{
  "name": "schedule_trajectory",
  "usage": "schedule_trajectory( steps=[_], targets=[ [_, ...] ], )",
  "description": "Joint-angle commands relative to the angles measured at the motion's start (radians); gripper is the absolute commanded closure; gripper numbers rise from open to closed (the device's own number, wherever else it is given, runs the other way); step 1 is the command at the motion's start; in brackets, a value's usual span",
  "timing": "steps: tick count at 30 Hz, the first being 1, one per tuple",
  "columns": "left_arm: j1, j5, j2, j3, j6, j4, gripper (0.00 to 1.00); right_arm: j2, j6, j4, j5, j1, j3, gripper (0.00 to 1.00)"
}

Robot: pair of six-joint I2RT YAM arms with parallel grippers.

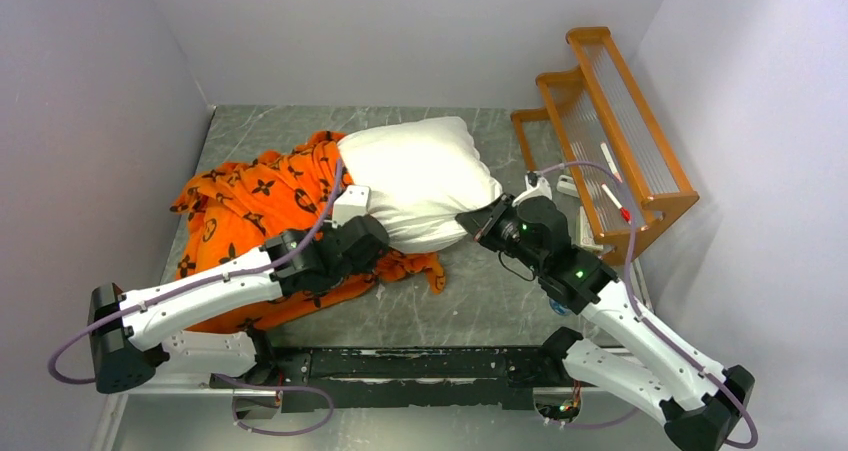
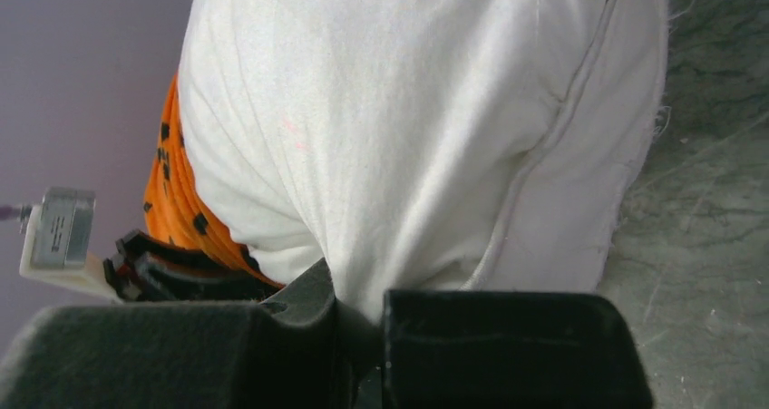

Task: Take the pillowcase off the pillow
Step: Remove the pillow from the pillowcase.

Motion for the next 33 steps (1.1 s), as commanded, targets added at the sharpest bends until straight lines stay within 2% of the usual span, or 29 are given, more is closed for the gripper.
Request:
schedule_trajectory(
  steps=[1,2,3,4,7,9,14,18,22,25,33],
  targets=[
    [0.119,0.011,-0.007,-0.017,0.156,0.164,0.66,-0.089,-0.005,-0.007,0.13,0.002,0.08,1.0],
    [0.137,0.025,-0.016,-0.015,0.189,0.179,0.81,-0.097,-0.013,-0.034,0.158,0.002,0.09,1.0],
    [0.142,0.04,-0.024,-0.008,0.227,0.194,0.9,-0.103,-0.025,-0.057,0.181,0.002,0.103,1.0],
    [0.145,0.047,-0.033,0.004,0.26,0.198,0.95,-0.105,-0.038,-0.079,0.21,0.002,0.117,1.0],
    [0.145,0.053,-0.038,0.052,0.344,0.161,0.95,-0.098,-0.05,-0.176,0.313,0.001,0.167,1.0],
    [0.147,0.034,-0.037,0.076,0.343,0.096,0.95,-0.098,-0.048,-0.223,0.379,0.001,0.188,1.0],
    [0.148,-0.076,-0.08,0.08,0.201,-0.141,0.95,-0.065,-0.029,-0.377,0.521,0.001,0.27,1.0],
    [0.153,-0.094,-0.155,0.043,0.106,-0.227,0.95,-0.04,-0.037,-0.421,0.554,-0.001,0.298,1.0],
    [0.161,-0.12,-0.196,0.048,0.039,-0.311,0.95,0.019,-0.018,-0.457,0.508,-0.008,0.304,1.0],
    [0.164,-0.146,-0.195,0.088,0.021,-0.371,0.95,0.047,-0.028,-0.421,0.421,-0.05,0.282,1.0],
    [0.165,-0.178,-0.207,0.176,0.071,-0.45,0.95,0.144,-0.176,-0.278,-0.107,-0.385,0.203,1.0]
  ],
)
